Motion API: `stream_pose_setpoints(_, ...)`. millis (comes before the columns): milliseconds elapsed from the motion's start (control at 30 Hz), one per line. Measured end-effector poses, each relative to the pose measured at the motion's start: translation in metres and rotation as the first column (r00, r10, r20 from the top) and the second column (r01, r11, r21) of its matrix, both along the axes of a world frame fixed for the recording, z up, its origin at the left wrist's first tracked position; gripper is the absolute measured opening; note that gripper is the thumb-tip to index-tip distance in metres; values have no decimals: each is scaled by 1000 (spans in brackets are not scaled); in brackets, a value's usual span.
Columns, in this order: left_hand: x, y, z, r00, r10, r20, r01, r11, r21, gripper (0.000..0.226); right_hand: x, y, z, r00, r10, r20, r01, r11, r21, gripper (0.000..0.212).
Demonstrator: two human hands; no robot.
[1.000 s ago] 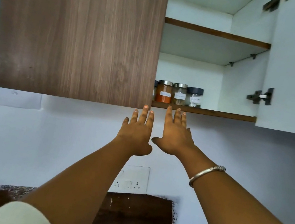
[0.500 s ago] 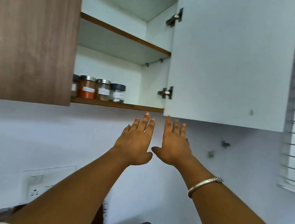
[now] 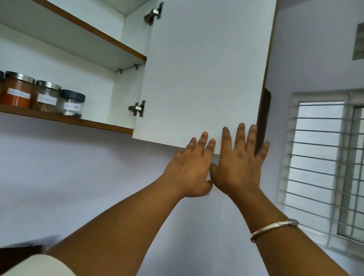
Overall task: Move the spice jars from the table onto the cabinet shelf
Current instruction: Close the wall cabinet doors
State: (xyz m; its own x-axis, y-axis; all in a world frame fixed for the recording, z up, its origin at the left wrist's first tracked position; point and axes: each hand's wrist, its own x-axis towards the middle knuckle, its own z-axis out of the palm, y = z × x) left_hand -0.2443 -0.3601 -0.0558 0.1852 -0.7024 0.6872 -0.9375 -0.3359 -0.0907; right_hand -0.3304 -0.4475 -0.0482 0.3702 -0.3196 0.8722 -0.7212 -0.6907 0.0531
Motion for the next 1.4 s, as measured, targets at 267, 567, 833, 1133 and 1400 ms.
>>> stream_pose_setpoints(267, -44, -52, 12, 999, -30, -18, 30, 999, -30, 100, -35, -37, 8, 912, 353, 209, -406, 848, 341, 96)
stream_pose_setpoints(567, -47, -45, 13, 998, -41, 43, 45, 995, -91, 95, -26, -34, 2, 787, 399, 471, -553, 795, 250, 69)
stream_pose_setpoints(833, -25, 13, 23, 965, -133, 227, 209, 910, -358, 87, -4, 16, 12, 460, 704, 540, -768, 621, -156, 26)
stream_pose_setpoints(1133, 23, 130, 34, 911, -93, 403, 217, 937, -275, 76, 67, 120, 16, 108, 821, 560, -870, 350, -346, 29)
stream_pose_setpoints(1400, 77, 237, 28, 947, 76, 313, 39, 937, -347, 74, 134, 225, 17, 207, 866, 456, -933, 314, -174, 60)
